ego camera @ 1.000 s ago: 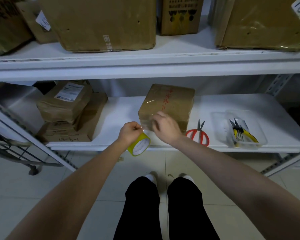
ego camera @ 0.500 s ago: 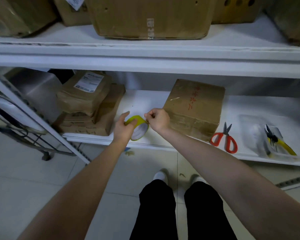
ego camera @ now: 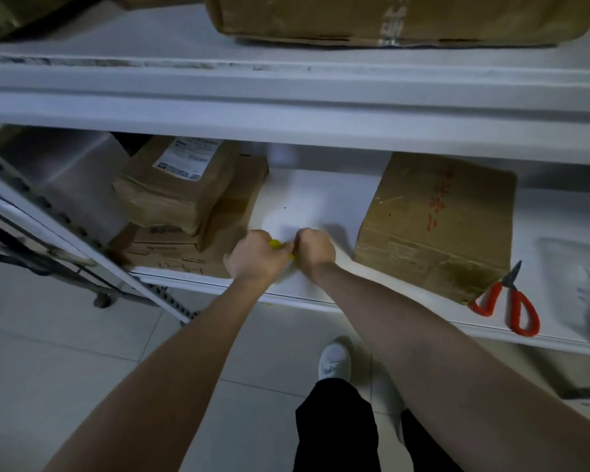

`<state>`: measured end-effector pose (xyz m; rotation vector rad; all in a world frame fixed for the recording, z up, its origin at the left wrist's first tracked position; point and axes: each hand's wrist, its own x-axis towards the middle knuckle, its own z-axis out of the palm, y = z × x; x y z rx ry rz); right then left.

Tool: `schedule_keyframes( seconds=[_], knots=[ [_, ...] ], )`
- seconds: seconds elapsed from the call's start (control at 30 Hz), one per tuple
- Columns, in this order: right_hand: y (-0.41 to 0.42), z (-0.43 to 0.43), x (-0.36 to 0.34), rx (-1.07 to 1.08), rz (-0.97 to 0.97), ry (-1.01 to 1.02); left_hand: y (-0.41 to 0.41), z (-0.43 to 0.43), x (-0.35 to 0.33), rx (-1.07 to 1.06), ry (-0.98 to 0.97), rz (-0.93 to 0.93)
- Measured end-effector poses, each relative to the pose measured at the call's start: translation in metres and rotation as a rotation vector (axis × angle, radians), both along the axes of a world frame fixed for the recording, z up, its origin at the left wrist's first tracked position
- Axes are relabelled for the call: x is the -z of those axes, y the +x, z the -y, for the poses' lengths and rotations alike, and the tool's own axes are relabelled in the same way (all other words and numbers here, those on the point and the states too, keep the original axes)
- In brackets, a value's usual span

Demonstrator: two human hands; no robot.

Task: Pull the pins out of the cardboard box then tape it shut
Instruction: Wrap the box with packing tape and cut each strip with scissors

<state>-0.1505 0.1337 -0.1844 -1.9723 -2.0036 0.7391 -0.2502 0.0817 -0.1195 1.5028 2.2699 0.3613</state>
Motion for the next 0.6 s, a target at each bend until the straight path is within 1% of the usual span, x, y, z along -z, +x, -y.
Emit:
schedule_keyframes(
  seconds=[0.1,0.17,0.2,0.27,0.33,0.37,0.4,0.5,0.6],
  knots=[
    [-0.001,-0.004,-0.001,-0.141,0.151,0.072,-0.004,-0.008,0.004,-0.005,-0.010,-0.026],
    [-0.003,-0.006,-0.005,-0.213,0.236,0.089,-0.004,-0.010,0.008,-0.009,-0.028,-0.011],
    [-0.004,-0.006,-0.005,-0.220,0.257,0.078,-0.002,-0.010,0.009,-0.008,-0.031,-0.002],
    [-0.007,-0.005,-0.005,-0.165,0.290,0.068,0.001,-0.009,0.012,-0.002,-0.030,-0.011],
    [-0.004,-0.006,-0.009,-0.087,0.349,0.112,0.002,-0.005,0.013,-0.008,-0.014,-0.034],
    [-0.001,-0.005,-0.013,-0.087,0.380,0.137,0.002,-0.004,0.014,-0.010,-0.005,-0.043],
    [0.005,-0.003,-0.016,-0.116,0.382,0.144,0.004,-0.002,0.014,-0.011,0.007,-0.051],
    [0.022,0.021,-0.019,-0.336,0.312,0.121,0.016,0.002,0.011,0.003,0.075,-0.089],
    [0.058,0.057,-0.019,-0.391,0.308,0.147,0.043,0.011,0.000,0.083,0.215,-0.162]
  ],
)
